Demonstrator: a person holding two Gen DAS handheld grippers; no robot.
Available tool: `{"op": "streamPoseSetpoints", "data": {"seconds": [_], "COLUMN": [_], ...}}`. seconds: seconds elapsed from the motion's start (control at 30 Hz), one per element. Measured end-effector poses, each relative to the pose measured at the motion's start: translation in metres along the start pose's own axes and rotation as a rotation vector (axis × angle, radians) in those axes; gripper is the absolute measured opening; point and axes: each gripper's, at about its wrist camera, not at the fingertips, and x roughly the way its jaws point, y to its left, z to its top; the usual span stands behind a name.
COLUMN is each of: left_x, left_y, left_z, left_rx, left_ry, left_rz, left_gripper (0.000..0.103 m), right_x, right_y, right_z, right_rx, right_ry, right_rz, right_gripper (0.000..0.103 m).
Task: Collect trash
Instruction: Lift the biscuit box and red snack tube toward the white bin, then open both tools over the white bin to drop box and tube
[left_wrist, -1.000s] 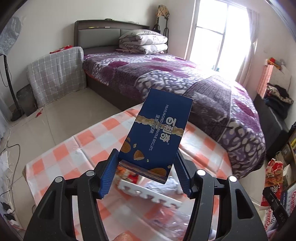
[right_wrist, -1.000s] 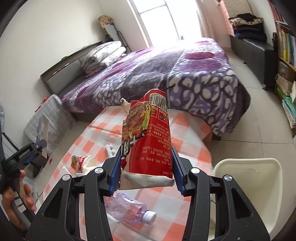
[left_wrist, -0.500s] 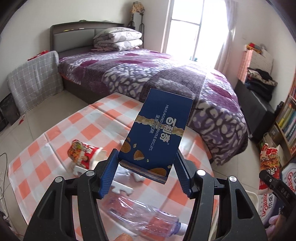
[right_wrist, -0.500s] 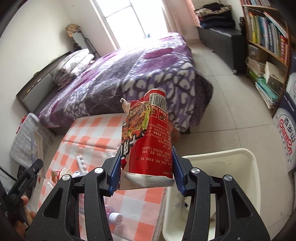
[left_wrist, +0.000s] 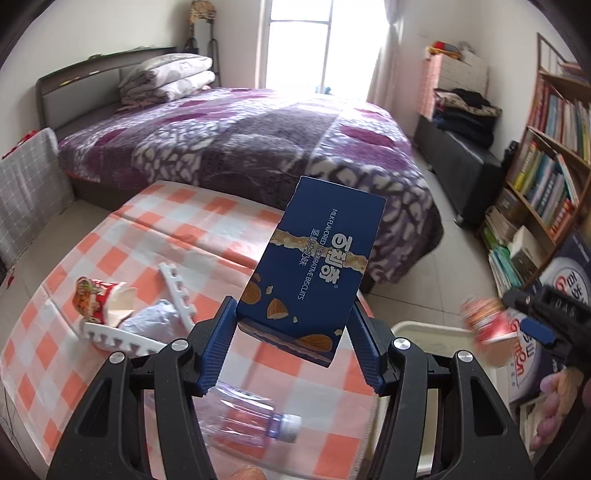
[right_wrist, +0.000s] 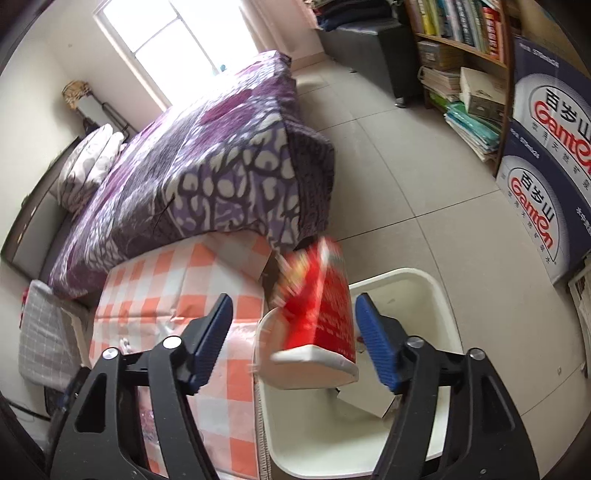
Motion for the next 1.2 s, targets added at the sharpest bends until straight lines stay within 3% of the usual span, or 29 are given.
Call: {"op": "streamPoseSetpoints", "data": {"seconds": [0.53, 0.8, 0.87, 0.9, 1.0, 1.2], "left_x": [0.010, 0.017, 0.017, 0.017, 0.017, 0.018], "left_y": [-0.100, -0.129, -0.133, -0.133, -0.132, -0.122], "left_z": [-0.044, -0.059, -0.057, -0.056, -0.055, -0.055], "left_rx": [0.224, 0.254, 0.242, 0.230, 0.210, 0.218], "left_ry": [0.064, 0.117, 0.130, 0.134, 0.135, 0.127], "left_rz": [-0.105, -0.192, -0.239, -0.258, -0.263, -0.204], "left_gripper": [0.059, 0.060, 0.072, 0.083, 0.085, 0.085], "right_x": [-0.028, -0.034, -0.036, -0.036, -0.039, -0.040], "right_y": [-0.074, -0.094, -0.097, -0.098, -0.099, -0.090], "right_z": [0.019, 0.022, 0.022, 0.023, 0.023, 0.020], "right_rx": [0.147, 0.182, 0.188, 0.189, 0.185, 0.162], "right_ry": [-0.058, -0.076, -0.082, -0.085, -0.106, -0.136], "right_rz": [-0.014, -0.027, -0.035, -0.038, -0.066, -0.128], "right_gripper": [0.076, 0.084, 0.087, 0.089, 0.092, 0.096]}}
